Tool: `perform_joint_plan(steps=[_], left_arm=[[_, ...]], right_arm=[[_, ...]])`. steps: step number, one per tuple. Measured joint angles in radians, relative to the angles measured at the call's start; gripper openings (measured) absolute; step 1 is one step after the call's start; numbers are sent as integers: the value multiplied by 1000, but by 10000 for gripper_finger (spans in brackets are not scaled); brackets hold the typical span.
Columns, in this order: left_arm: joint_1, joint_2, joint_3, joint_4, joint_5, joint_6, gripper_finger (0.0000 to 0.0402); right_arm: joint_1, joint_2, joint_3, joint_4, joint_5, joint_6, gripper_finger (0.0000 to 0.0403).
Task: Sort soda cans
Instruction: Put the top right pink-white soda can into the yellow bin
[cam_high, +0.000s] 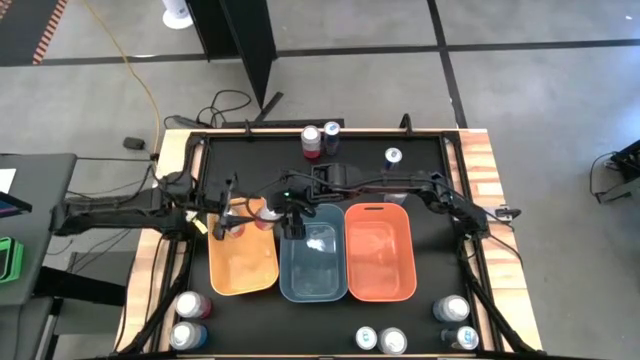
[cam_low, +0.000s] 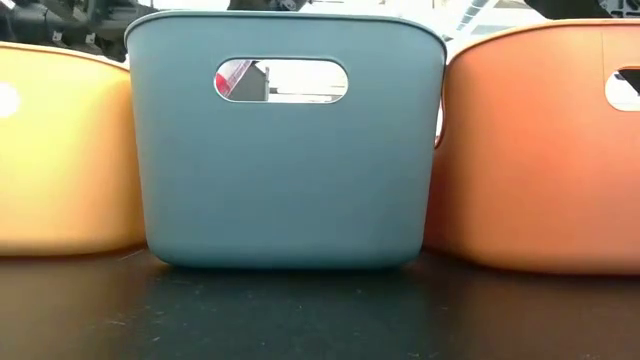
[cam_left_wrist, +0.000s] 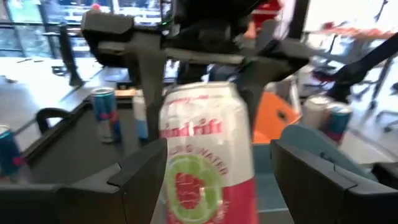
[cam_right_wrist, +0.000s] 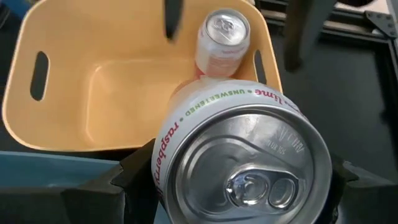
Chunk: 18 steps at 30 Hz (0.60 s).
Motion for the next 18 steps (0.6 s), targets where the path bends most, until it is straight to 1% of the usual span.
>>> perform_joint_plan(steps=[2,5,8,10,14,18], left_arm=[[-35,8,0,4,-38,10,279],[-80,7,0,0,-46,0,279],[-124,8,0,-36,-80,-1,279],[-149,8,0,-64,-86,-9,279],[-185,8,0,-102,-93,-58,279],[-196,42,0,-102,-129,-121,279]], right_arm=[[10,0,0,1,0,0,295],[25,0,-1,3,-1,9,295],[37,0,-18,45,-4,20,295],[42,0,-20,41,-4,30,295],[44,0,-21,59,-5,46,295],[44,0,-21,82,-4,55,295]])
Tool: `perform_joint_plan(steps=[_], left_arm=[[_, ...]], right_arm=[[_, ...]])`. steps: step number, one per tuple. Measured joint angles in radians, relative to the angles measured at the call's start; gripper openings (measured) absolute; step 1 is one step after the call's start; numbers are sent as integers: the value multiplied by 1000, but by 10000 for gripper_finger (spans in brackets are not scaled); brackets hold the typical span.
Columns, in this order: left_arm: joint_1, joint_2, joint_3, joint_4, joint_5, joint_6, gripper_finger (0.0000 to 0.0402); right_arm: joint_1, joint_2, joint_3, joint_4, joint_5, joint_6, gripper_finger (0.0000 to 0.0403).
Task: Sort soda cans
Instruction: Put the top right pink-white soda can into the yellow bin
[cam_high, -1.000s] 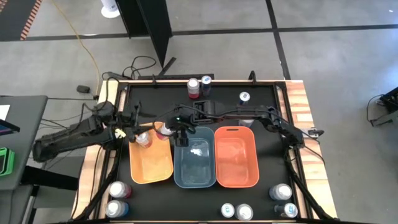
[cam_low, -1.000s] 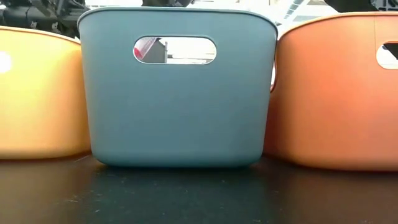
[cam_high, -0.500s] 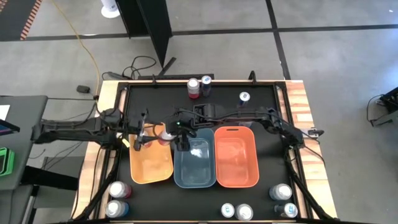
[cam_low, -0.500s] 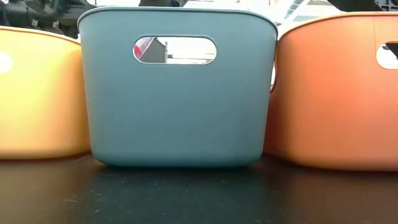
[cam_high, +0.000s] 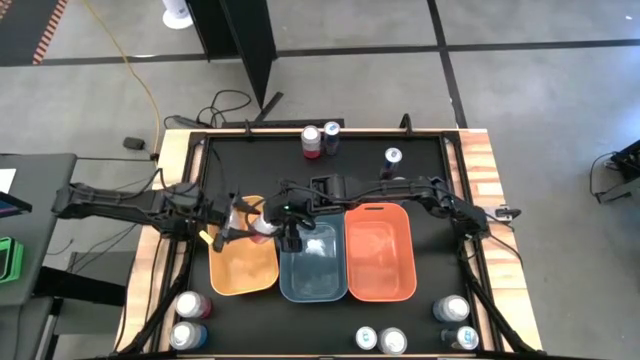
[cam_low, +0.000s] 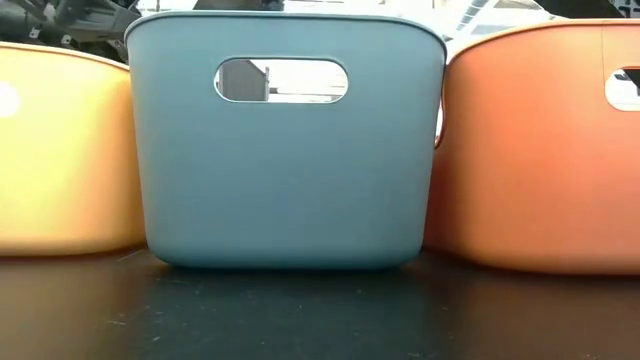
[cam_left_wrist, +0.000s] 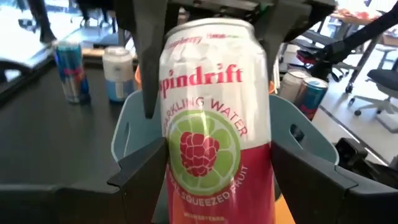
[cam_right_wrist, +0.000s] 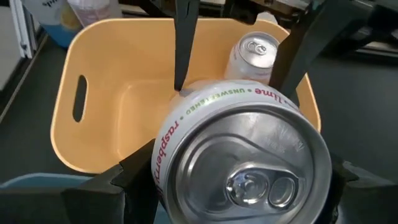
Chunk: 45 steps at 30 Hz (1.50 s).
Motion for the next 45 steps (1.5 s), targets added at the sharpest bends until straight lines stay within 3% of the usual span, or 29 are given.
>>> perform_joint_plan(steps=[13,27,33,45], left_arm=[[-46,207,-1,151,27,-28,280],[-48,225,-5,83,-4,-35,280],[-48,158,-4,43,-9,-39,280],[-47,-193,-3,-147,-31,-55,279]], right_arm=[[3,13,-1,-11,-23,-3,295],[5,66,0,34,-6,-30,295],[6,64,6,57,3,-52,295],[-4,60,14,209,-3,-93,295]])
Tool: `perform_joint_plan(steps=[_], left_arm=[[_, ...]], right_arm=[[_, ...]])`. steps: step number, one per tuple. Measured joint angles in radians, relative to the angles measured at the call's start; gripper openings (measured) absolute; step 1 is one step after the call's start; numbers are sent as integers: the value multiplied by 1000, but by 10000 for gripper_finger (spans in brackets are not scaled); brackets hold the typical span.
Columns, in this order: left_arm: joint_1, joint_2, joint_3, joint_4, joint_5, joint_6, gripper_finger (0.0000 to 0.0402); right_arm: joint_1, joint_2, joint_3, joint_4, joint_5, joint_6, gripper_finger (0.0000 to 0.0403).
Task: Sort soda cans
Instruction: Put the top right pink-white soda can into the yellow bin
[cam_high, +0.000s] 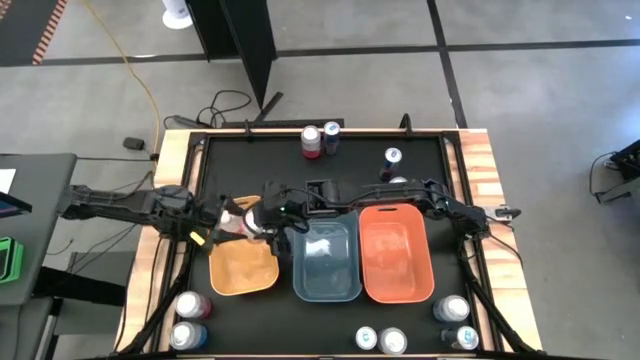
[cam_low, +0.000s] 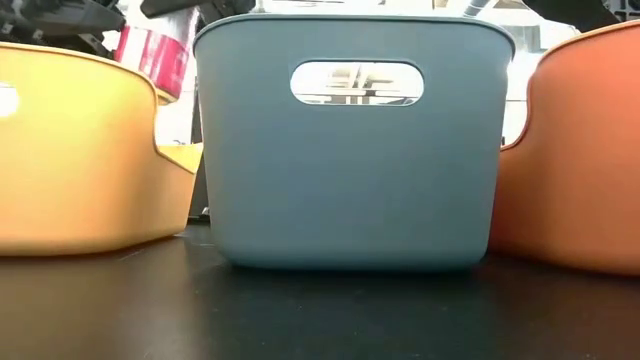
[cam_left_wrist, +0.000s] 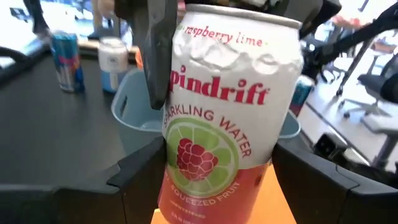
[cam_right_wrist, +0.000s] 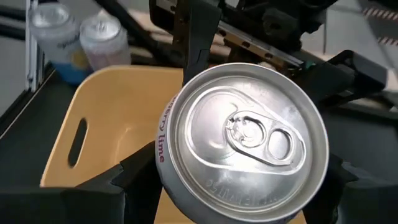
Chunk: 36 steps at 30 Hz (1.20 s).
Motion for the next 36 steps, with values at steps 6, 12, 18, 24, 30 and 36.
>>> perform_joint_plan(steps=[6,12,18,24,30,36], left_arm=[[0,-108,1,-54,-29,-1,279],[-1,-152,7,-22,-29,3,278],[-1,-183,6,14,-27,23,278],[-1,-199,5,88,-28,54,279],[-1,-210,4,121,-29,87,279],[-1,-209,4,115,-30,87,279]], right_arm=[[-1,0,-8,36,0,-16,295],[-1,14,-17,-12,-9,-13,295],[-1,56,-12,17,-16,-4,295],[0,106,-16,74,-20,-7,295],[-13,105,-15,60,-23,5,295],[-29,121,-13,63,-22,19,295]])
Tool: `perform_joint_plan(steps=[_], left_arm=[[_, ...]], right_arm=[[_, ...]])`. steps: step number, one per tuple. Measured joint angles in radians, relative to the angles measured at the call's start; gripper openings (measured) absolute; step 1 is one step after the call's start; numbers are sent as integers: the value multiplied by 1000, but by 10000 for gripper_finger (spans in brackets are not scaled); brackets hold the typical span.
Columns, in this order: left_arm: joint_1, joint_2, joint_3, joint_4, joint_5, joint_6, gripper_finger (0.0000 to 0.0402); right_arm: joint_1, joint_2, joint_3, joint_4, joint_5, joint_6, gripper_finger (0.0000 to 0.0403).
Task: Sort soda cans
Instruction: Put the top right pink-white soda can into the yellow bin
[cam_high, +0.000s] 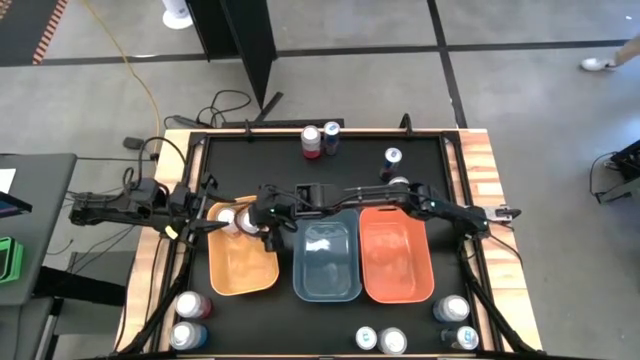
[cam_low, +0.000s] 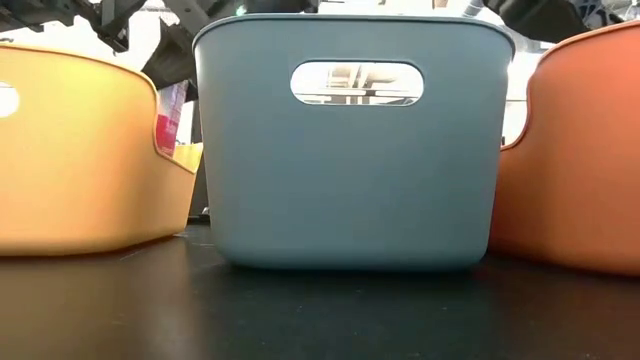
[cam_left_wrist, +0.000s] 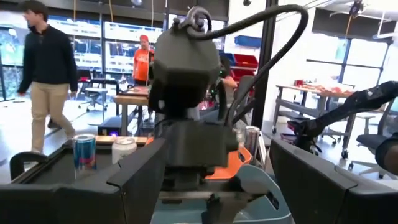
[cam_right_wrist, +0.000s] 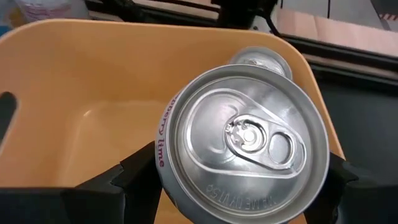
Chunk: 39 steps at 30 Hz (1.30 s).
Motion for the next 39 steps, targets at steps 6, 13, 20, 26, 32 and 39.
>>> perform_joint_plan(steps=[6,13,20,26,32,39], left_arm=[[0,0,0,-6,-1,7,279],[0,0,-1,-18,-1,7,279],[0,0,-1,-24,0,8,279],[0,0,-1,-25,1,8,279],[0,0,-2,-40,2,8,279],[0,0,-2,-41,2,8,279]], right_arm=[[-3,52,-2,42,0,0,295],[-12,65,-1,28,2,1,295],[-18,83,-3,36,7,-33,309],[-16,82,-1,34,5,-52,351],[-16,79,0,73,41,-71,379],[-13,79,0,100,61,-139,377]])
